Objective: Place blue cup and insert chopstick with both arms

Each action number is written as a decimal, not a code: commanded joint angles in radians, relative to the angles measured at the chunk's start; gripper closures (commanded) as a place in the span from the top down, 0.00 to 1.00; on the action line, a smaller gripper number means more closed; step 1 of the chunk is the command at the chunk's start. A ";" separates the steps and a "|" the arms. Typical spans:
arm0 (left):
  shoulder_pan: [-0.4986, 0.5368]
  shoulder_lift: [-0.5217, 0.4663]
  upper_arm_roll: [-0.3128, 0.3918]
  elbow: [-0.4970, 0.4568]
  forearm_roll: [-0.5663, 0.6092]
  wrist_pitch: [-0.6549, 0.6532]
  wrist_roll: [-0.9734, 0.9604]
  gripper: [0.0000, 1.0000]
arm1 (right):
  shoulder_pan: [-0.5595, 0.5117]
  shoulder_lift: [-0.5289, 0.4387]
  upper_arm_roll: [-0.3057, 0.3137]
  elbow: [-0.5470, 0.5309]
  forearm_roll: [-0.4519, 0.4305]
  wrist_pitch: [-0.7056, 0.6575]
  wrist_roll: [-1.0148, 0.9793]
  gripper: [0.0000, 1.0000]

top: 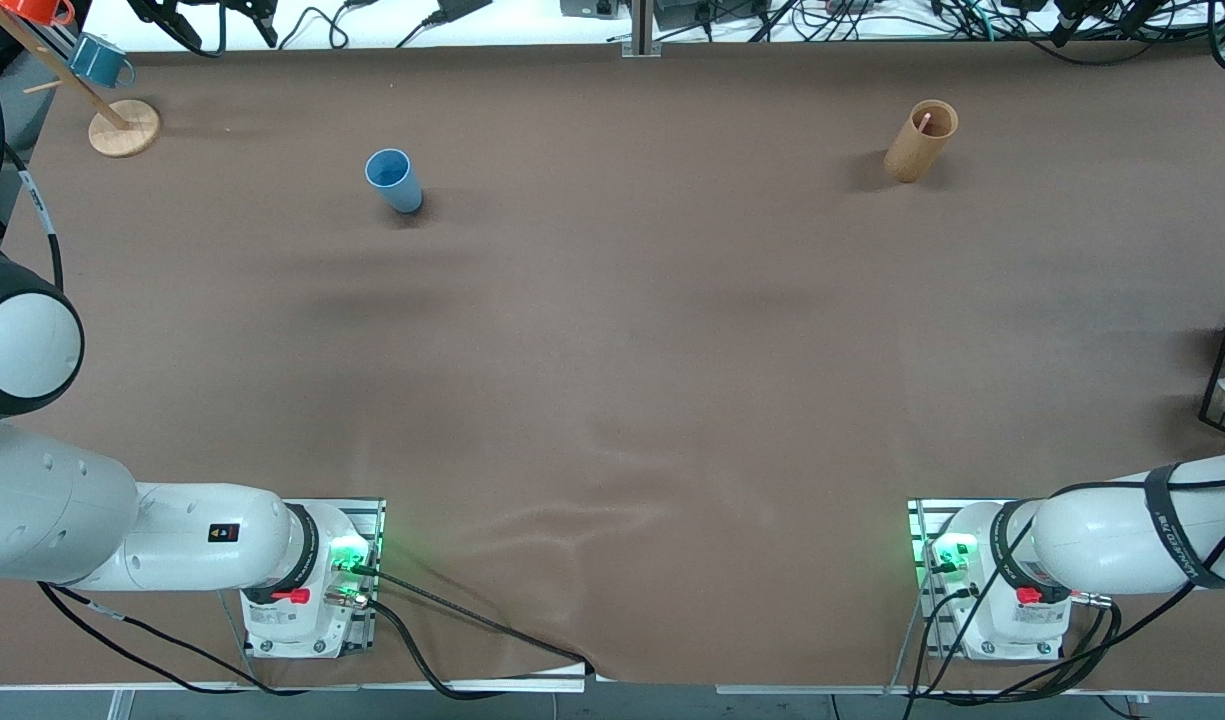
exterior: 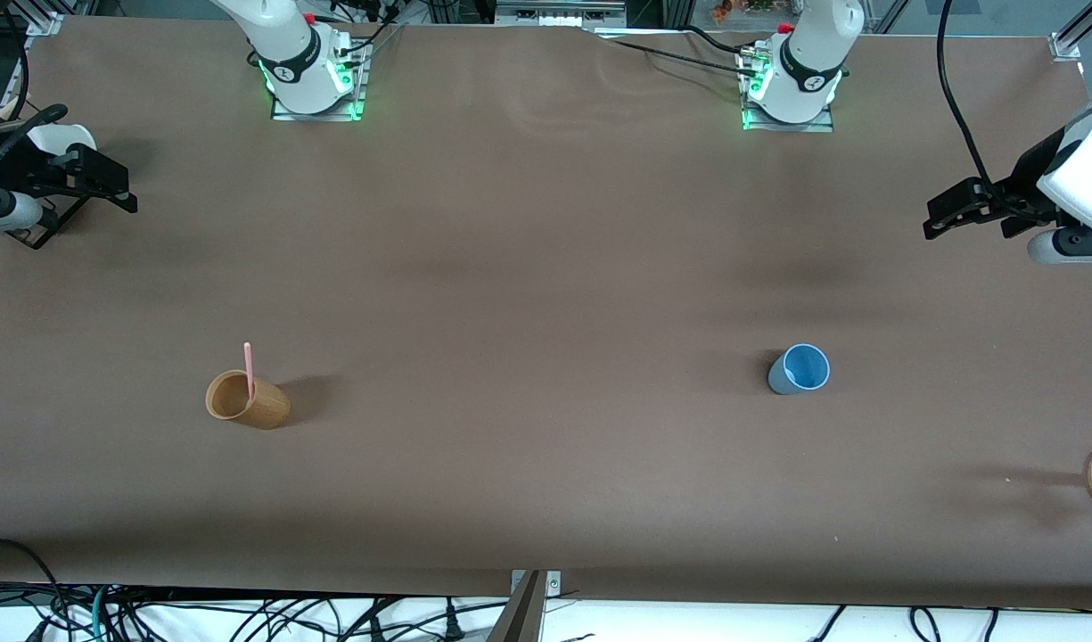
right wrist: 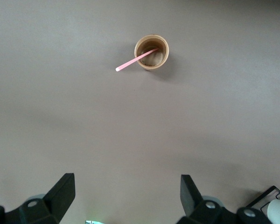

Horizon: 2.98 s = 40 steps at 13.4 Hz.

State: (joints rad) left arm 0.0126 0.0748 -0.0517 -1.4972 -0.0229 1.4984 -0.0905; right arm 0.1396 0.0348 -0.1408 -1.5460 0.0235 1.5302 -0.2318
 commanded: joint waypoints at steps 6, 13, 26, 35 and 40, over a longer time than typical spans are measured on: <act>-0.006 0.014 0.003 0.023 0.006 -0.009 0.018 1.00 | -0.002 0.004 -0.002 0.018 0.000 -0.021 -0.009 1.00; 0.001 0.077 0.001 0.022 -0.005 0.060 0.015 1.00 | -0.002 0.004 -0.002 0.020 0.000 -0.021 -0.008 1.00; -0.040 0.413 0.000 -0.081 0.055 0.431 0.018 1.00 | -0.006 -0.001 -0.028 0.020 0.000 -0.016 -0.008 1.00; -0.029 0.399 0.009 -0.262 0.070 0.638 0.021 1.00 | -0.006 0.028 -0.040 0.017 0.015 0.031 -0.035 1.00; -0.036 0.359 0.009 -0.417 0.086 0.822 0.021 1.00 | -0.009 0.072 -0.042 0.011 0.015 0.054 -0.041 1.00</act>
State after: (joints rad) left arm -0.0215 0.4883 -0.0443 -1.8095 0.0402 2.2347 -0.0846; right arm 0.1350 0.0895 -0.1795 -1.5439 0.0241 1.5822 -0.2501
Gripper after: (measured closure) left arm 0.000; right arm 0.000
